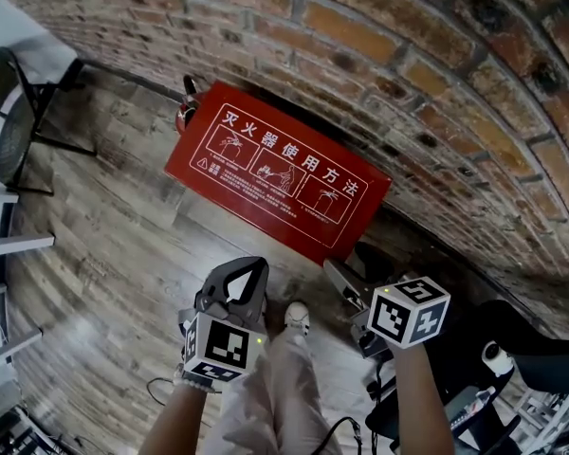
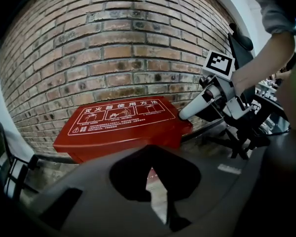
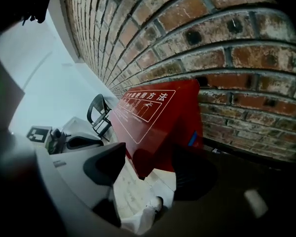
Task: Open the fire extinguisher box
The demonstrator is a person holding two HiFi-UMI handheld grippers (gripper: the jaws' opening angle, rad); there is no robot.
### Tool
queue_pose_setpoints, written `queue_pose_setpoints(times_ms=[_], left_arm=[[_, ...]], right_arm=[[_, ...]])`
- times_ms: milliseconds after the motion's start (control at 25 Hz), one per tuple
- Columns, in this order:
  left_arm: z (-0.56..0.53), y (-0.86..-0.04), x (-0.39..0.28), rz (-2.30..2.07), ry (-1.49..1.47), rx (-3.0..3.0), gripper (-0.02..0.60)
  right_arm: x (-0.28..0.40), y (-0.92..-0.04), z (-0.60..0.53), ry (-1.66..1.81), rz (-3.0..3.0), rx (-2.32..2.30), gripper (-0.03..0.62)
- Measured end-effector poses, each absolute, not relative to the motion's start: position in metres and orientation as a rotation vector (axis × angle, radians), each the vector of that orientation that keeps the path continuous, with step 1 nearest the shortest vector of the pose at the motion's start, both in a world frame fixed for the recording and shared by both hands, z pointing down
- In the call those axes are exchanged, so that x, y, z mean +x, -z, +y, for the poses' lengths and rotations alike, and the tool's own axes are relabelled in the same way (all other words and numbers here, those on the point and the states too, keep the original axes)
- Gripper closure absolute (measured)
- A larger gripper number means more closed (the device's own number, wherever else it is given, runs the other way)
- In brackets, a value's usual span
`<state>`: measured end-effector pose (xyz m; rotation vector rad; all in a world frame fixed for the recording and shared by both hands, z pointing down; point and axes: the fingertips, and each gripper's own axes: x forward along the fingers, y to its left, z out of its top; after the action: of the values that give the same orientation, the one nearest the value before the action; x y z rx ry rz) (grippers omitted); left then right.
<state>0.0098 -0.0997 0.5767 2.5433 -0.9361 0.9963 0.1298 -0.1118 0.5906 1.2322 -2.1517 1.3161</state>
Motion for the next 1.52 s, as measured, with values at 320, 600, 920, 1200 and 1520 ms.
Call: queue_pose_setpoints(times_ms=[320, 600, 920, 1200, 1520], left_arm=[[-0.099, -0.59, 0.007, -0.939, -1.006, 2.523, 0.589], [-0.109, -0.599, 0.011, -0.951, -1.0, 2.505, 0.589], [-0.115, -0.608, 0.013, -0.992, -0.986, 2.47, 0.589], [-0.116, -0.623, 0.022, -0.972, -0.971, 2.459, 0.589], [-0.111, -0.626, 0.027, -0.977, -0.941, 2.44, 0.584]], right_arm=[[0.12, -0.603, -0.116, -1.375, -2.178, 1.178, 0.261], [0.12, -0.605, -0.122, -1.411, -2.191, 1.21, 0.273], [0.123, -0.596, -0.122, -1.47, -2.213, 1.235, 0.279], [0.123, -0.591, -0.121, -1.478, -2.227, 1.245, 0.289], [0.122, -0.574, -0.12, -1.544, -2.26, 1.267, 0.283]])
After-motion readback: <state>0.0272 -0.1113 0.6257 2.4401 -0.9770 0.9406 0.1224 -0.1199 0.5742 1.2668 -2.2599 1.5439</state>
